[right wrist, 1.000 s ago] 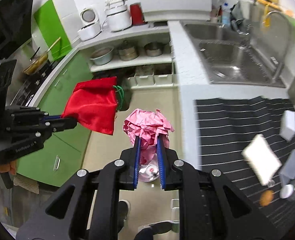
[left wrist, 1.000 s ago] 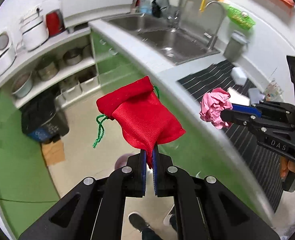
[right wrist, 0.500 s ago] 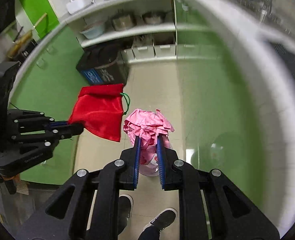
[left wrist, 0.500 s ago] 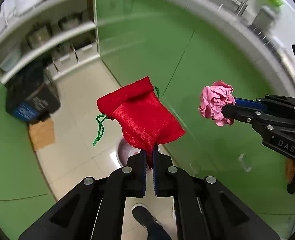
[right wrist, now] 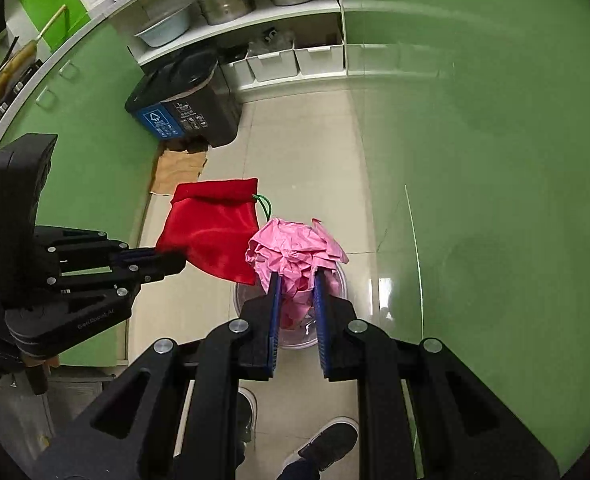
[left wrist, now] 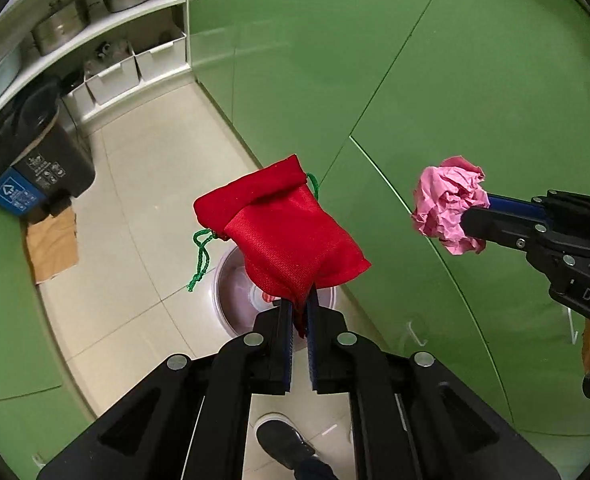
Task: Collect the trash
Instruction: 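Carry pouch and tissue over the pink bin and release both, then move both tools back over the mat toward the brown walnut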
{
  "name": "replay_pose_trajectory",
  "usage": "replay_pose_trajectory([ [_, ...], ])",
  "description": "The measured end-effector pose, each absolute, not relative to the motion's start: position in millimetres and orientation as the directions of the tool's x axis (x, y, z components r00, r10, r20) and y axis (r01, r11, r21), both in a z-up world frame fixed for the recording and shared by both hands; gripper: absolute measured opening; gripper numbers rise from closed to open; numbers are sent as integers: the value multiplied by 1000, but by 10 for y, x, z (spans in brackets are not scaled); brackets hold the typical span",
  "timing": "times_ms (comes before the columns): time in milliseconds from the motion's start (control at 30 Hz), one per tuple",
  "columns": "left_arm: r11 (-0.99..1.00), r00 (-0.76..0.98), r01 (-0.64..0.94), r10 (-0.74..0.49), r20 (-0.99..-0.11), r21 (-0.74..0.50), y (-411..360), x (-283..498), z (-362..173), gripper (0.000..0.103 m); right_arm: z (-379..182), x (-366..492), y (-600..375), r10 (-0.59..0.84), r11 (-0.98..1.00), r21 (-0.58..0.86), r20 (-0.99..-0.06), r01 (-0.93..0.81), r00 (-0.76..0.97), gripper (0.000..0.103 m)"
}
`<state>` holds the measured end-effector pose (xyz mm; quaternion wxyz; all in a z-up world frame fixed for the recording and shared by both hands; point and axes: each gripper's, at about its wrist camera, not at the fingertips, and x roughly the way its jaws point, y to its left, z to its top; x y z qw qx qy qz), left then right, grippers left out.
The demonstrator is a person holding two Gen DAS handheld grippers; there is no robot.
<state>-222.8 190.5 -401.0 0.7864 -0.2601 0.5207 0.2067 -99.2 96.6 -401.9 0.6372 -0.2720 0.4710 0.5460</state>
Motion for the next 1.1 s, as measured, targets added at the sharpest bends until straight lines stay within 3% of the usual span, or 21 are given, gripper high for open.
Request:
replay_pose_trajectory([
  [33,779,373,-598,62,-926,-189,1905,-2219,-4025,13,-4027,-989,964,440,257,167,-897,-952,-39,15],
  [100,775,374,-607,81,-924,-178,1895,-2214,-4027,55,-4026,-1000,1014,440,259,166,-897,-951,-37,15],
  [133,771,376,-614,95,-922,-171,1902,-2215,-4026,98,-4034,-1001,1018,440,259,166,-897,-951,-36,15],
  [1000,671,371,-727,200,-907,-149,2227,-2759,-3918,97,-4239,-1240,1353,425,158,190,-899,-969,-107,17],
  [1033,666,370,-731,203,-906,-149,2241,-2777,-3921,97,-4246,-1250,1376,428,154,181,-898,-971,-99,23],
  [1100,657,370,-739,211,-905,-149,2271,-2812,-3922,97,-4272,-1243,1405,431,158,172,-898,-972,-89,58],
])
